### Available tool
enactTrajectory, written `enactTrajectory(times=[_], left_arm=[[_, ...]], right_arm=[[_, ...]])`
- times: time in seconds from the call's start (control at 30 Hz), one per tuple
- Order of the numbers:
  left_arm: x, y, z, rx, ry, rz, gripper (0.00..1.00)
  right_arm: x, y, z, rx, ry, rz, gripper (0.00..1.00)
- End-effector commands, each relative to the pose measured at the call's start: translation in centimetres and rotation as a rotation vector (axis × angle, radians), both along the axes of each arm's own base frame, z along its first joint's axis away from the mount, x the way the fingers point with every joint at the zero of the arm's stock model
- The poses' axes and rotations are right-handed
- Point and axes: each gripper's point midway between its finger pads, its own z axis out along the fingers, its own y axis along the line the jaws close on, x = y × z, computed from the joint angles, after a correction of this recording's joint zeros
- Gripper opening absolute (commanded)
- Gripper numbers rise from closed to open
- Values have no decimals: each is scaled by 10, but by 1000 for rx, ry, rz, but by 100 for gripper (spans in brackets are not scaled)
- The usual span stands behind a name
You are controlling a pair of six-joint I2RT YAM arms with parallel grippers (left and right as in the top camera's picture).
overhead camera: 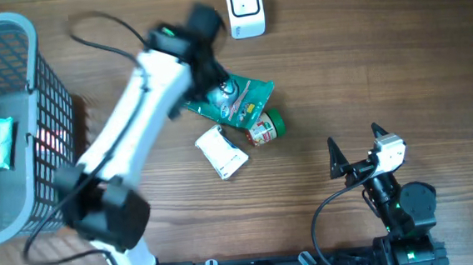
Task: Scan the item barcode
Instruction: 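Lift the white box out and place it on the table, then grasp the small red box in the basket with the left gripper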
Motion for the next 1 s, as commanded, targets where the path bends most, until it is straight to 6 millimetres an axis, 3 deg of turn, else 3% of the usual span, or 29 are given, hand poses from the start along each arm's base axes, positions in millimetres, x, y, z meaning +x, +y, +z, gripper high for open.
enactTrajectory(times=[0.0,0.07,0.13,0.17,0.27,0.33,0.37,0.4,0.47,0.53,0.63,0.83,0.97], left_arm=[[1,91,144,104,-358,144,100],[-20,148,178,164,-431,298,100],[-47,214,187,183,-438,540,100],[-64,252,183,185,-407,678,100],[-88,308,158,124,-313,880,100],[-101,340,129,49,-229,1002,100],[-110,360,98,-9,-137,1078,100],[-113,367,83,-24,-90,1095,100],[-107,378,29,-75,27,1078,100],[-96,380,-18,-111,93,1070,100],[-83,374,-69,-124,166,1037,100],[-50,363,-132,-120,240,938,100],[-41,359,-162,-123,279,915,100]], right_arm=[[0,-1,1,-7,-8,-6,100],[0,-1,1,-6,-9,-6,100],[0,-1,1,-6,-8,-6,100],[0,-1,1,-6,-8,-6,100],[0,-1,1,-6,-8,-6,100],[0,-1,1,-7,-8,-6,100],[0,-1,1,-7,-8,-6,100],[0,-1,1,-6,-8,-6,100],[0,-1,1,-6,-8,-6,100],[0,-1,1,-6,-8,-6,100],[0,-1,1,-6,-9,-6,100],[0,-1,1,-6,-8,-6,100],[0,-1,1,-7,-8,-6,100]])
